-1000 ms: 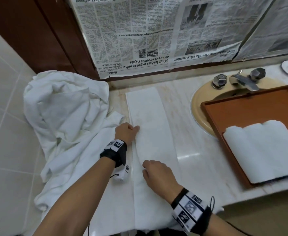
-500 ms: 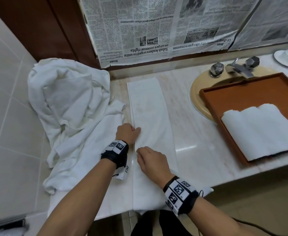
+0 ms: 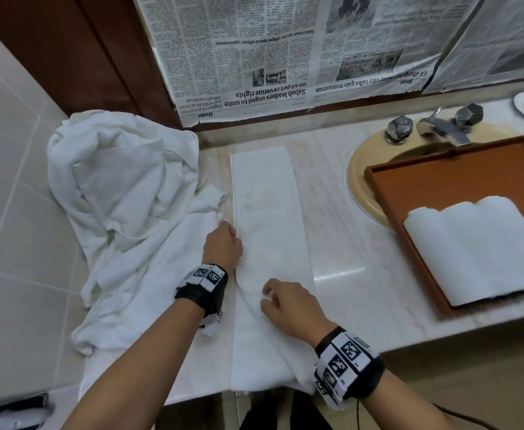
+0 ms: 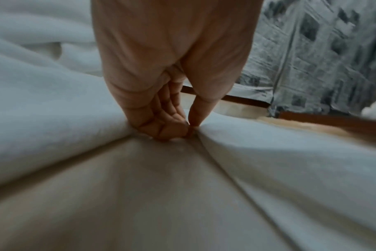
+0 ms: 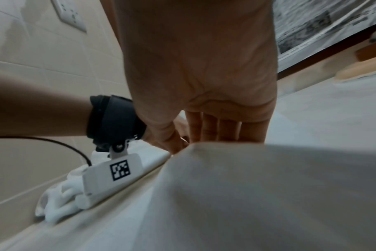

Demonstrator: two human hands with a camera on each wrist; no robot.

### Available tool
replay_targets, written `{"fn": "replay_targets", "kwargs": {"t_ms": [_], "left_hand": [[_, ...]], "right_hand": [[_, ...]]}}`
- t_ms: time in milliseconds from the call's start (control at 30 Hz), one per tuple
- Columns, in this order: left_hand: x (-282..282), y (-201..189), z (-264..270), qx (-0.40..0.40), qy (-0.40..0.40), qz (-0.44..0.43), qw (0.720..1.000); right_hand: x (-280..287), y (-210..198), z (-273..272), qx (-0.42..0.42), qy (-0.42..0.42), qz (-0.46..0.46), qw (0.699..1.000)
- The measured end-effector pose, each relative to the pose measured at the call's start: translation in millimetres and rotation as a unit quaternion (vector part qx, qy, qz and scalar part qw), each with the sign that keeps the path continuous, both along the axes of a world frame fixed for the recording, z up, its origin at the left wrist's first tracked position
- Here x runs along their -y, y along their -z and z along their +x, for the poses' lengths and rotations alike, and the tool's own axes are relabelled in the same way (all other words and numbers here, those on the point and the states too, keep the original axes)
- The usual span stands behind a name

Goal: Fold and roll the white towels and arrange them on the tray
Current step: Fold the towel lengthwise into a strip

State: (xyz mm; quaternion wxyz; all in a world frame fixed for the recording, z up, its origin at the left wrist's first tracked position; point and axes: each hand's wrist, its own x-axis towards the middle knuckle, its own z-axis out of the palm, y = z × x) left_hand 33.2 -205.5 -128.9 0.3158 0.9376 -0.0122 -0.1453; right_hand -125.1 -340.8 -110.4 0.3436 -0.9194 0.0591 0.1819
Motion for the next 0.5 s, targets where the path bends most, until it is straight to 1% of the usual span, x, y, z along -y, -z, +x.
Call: {"fn": "replay_targets", "kwargs": {"t_ms": [67,200,367,500], "left_hand": [[-0.2,0.2,-1.9,0.023,0.027,-0.006,0.999],[11.1,0.3,0.5,0.051,0.082,0.013,0.995],[36.8,2.2,4.3,0.053,0.054,0.018,0.997],[50.8,4.1,11.6,0.051,0.051,0.074,0.995]], "right_hand": [[13.2,2.2,-7.4,-0.008,0.014,0.006,1.000],[23.1,0.9,-13.5,-0.005,0.000,-0.017,1.000],[49.7,-2.1,6.5,-0.001,0.014,-0.079,0.997],[78.7,0.8,24.1,0.006,0.024,-0.091,0.996]]}}
